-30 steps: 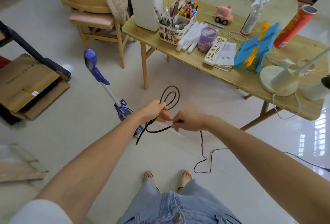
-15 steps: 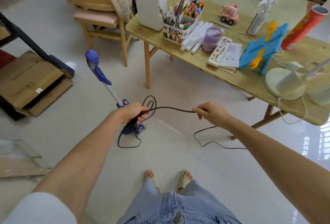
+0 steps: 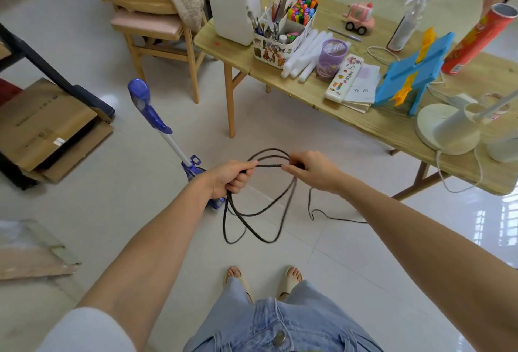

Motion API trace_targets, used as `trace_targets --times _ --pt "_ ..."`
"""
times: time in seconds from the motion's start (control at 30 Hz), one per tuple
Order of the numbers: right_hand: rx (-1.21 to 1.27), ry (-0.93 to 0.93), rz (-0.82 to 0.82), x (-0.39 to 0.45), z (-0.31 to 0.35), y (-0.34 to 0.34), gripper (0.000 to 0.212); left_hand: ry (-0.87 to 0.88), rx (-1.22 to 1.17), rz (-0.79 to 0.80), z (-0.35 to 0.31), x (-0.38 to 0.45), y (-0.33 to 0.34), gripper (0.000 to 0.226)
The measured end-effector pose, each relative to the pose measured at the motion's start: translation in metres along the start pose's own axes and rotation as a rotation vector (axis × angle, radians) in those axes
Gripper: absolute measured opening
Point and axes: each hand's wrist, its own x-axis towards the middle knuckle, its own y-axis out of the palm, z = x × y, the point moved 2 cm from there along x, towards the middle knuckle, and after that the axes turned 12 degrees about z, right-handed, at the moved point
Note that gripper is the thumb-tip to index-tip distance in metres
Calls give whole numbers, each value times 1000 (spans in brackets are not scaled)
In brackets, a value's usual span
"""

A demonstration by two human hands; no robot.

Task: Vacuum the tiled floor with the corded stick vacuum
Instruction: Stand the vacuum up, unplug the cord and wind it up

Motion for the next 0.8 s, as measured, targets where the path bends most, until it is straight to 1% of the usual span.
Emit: trace_targets --times 0.1,0.17,0.23,0.3,0.37,0.43,0.47,0.53,0.57,0.6,0.67,0.7,0.8 --pt "-43 93 44 -6 -28 11 31 36 -207 -257 6 4 -18 37" --pt "-80 147 102 -15 -44 18 31 61 -366 -442 7 2 -30 36" --pt "-94 196 153 -22 -54 24 33 72 -460 -586 7 0 -41 36" --pt "-79 258 177 -27 -66 30 40 71 -476 -660 7 -2 -47 34" --pt "-33 336 189 -34 -75 34 47 62 -496 -693 10 -1 -50 32" --pt "-5 411 138 -40 -76 36 51 42 -499 -719 14 2 -53 27" --pt "3 458 80 -40 -73 35 52 22 -437 -736 16 5 -53 26" --pt "70 575 -78 -31 -60 33 54 -15 -219 -724 18 12 -48 30" --pt "129 597 -129 -23 -50 32 56 -8 -123 -672 18 15 -42 33" --pt "185 576 -140 -14 -38 32 57 15 -58 -598 18 18 -33 35" --pt "256 470 -105 1 -12 32 55 59 -2 -455 15 17 -13 35" --pt "270 414 -73 5 0 33 54 69 8 -409 13 16 -5 34" --pt "264 310 61 11 25 40 51 73 6 -333 8 15 9 33"
